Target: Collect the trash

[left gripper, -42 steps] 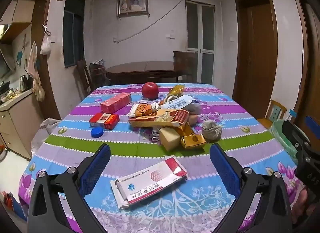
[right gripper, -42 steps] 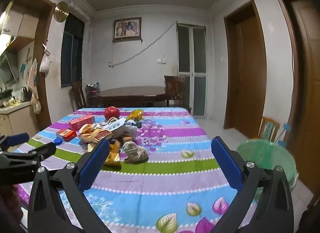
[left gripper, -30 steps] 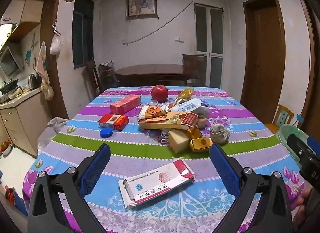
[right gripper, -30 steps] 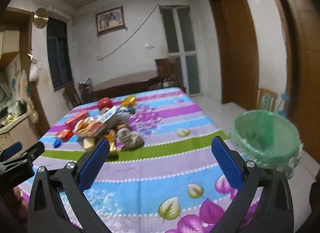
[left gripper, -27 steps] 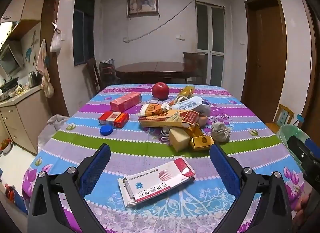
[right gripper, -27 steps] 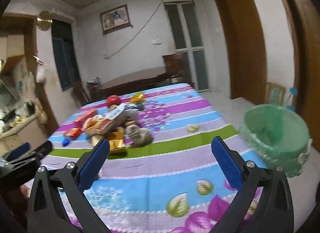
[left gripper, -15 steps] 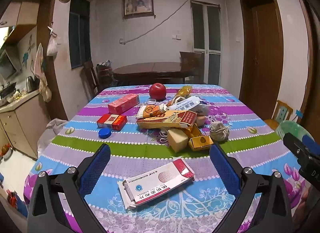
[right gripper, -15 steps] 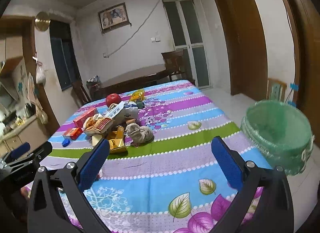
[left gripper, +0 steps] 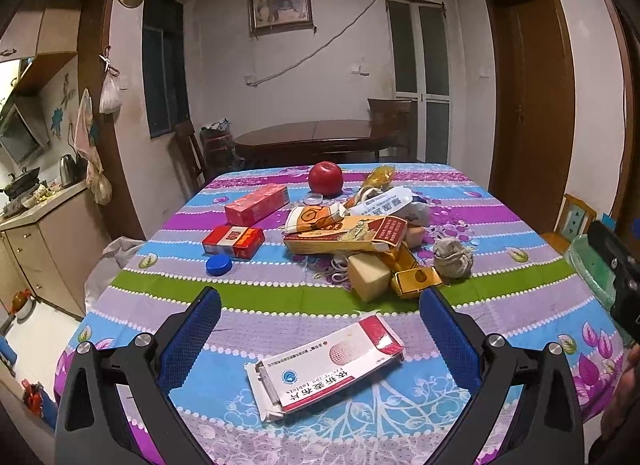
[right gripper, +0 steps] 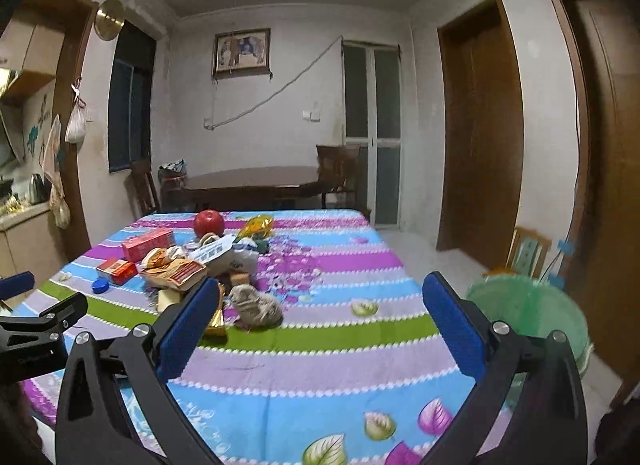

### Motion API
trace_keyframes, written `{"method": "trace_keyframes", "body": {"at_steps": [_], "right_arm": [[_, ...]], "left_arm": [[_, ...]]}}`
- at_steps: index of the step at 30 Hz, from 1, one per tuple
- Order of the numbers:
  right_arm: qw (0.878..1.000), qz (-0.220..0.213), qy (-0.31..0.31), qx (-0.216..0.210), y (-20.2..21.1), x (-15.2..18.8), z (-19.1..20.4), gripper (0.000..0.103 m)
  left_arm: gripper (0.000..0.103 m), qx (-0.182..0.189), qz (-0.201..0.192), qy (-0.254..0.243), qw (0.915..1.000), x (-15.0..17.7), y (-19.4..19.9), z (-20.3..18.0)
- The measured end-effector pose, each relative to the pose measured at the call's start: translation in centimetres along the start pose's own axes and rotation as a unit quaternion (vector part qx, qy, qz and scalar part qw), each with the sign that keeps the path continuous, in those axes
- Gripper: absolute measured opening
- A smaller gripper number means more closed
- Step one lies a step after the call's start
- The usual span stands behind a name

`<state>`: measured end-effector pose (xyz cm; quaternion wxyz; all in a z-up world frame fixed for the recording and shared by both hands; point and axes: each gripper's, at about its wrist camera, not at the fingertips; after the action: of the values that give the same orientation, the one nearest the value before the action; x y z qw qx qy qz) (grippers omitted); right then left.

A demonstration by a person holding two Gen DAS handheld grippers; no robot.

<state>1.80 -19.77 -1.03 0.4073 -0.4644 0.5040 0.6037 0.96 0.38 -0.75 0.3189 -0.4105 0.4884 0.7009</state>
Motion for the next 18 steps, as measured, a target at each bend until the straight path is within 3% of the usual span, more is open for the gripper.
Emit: {"method": "trace_keyframes", "body": {"at_steps": [18], "right_arm": [[1.0, 0.005, 0.013, -0.003, -2.1, -0.3, 0.6, 0.098]], "left_arm": [[0.099, -0.015, 0.027, -0.007, 0.9995, 0.4, -2.5, 0.1]]}}
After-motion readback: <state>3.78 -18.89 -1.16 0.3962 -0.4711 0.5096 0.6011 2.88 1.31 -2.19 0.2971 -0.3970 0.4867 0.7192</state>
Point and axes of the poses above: each gripper's, at about its wrist camera, not at the fingertips, and y roughly against the way its jaws point, z to its left, x to its underside, and after that the axes turned 13 degrees about -x, right-handed
